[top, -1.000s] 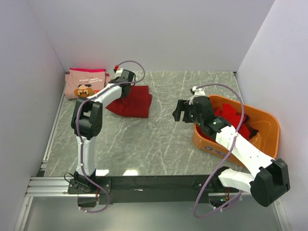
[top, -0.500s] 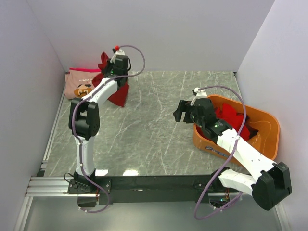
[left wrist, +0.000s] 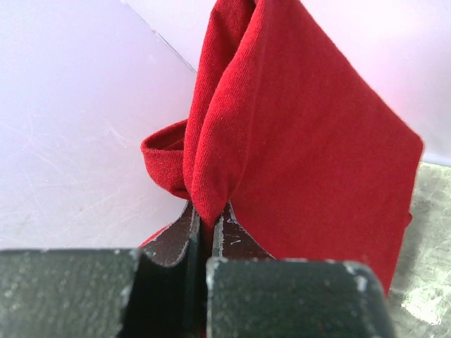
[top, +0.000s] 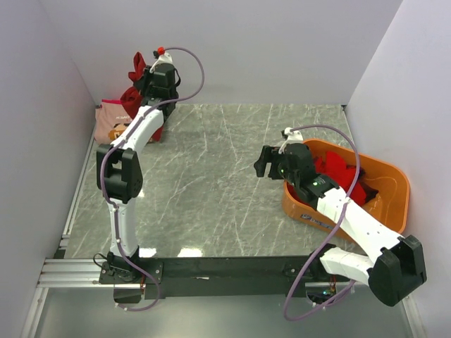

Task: Fold and stack the t-shirts
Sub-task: Neatly place the folded tshirt to the corner

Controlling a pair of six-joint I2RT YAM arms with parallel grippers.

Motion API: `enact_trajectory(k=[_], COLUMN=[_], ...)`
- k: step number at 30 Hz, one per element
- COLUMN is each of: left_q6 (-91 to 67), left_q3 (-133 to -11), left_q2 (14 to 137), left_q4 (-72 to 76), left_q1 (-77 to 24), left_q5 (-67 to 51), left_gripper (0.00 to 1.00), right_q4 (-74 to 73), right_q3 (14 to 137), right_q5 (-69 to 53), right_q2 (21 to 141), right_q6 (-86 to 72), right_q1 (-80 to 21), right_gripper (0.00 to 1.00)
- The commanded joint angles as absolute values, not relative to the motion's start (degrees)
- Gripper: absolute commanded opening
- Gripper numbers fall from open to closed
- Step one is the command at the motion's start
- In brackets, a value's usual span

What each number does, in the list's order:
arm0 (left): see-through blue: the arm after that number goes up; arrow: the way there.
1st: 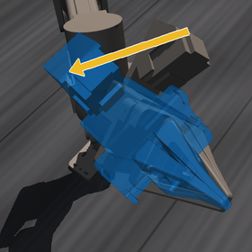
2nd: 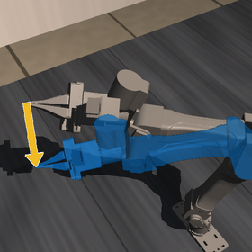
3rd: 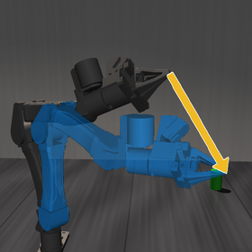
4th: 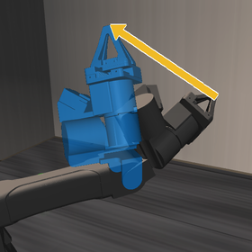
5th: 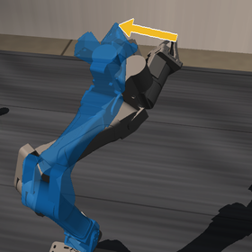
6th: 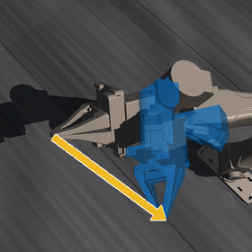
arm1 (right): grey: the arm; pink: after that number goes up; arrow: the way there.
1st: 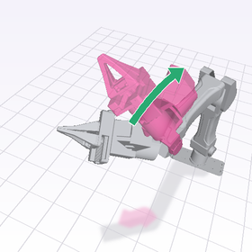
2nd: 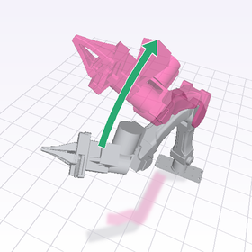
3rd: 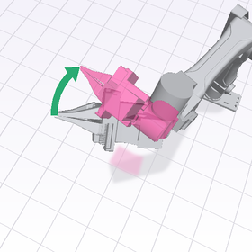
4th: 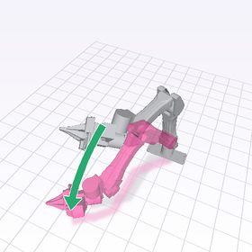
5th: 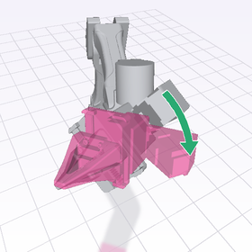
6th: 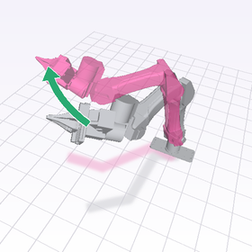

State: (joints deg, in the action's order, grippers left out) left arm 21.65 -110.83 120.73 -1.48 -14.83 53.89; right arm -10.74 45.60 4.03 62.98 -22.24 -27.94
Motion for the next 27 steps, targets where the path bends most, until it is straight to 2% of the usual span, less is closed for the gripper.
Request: enact_trajectory(k=[1, 7, 27], left_q6=[22.5, 16.9, 14.9], left_q3=[-114.0, -114.8, -111.8], left_q2=[117.6, 117.3, 124.5], left_q4=[0.4, -4.8, -2.3], left_q1=[-14.5, -12.3, -0.3], left_q5=[53.4, 48.9, 40.8], left_gripper=[0.01, 0.01, 0.01], right_q4=[-15.1, -15.7, -17.6], right_q3=[44.7, 45.0, 46.8], right_q5=[6.1, 6.6, 8.8], right_q2=[64.2, 64.4, 65.6], right_q6=[-22.9, -22.9, -22.5], right_q1=[-27.7, -27.7, -27.7], right_gripper=[0.88, 0.88, 0.88])
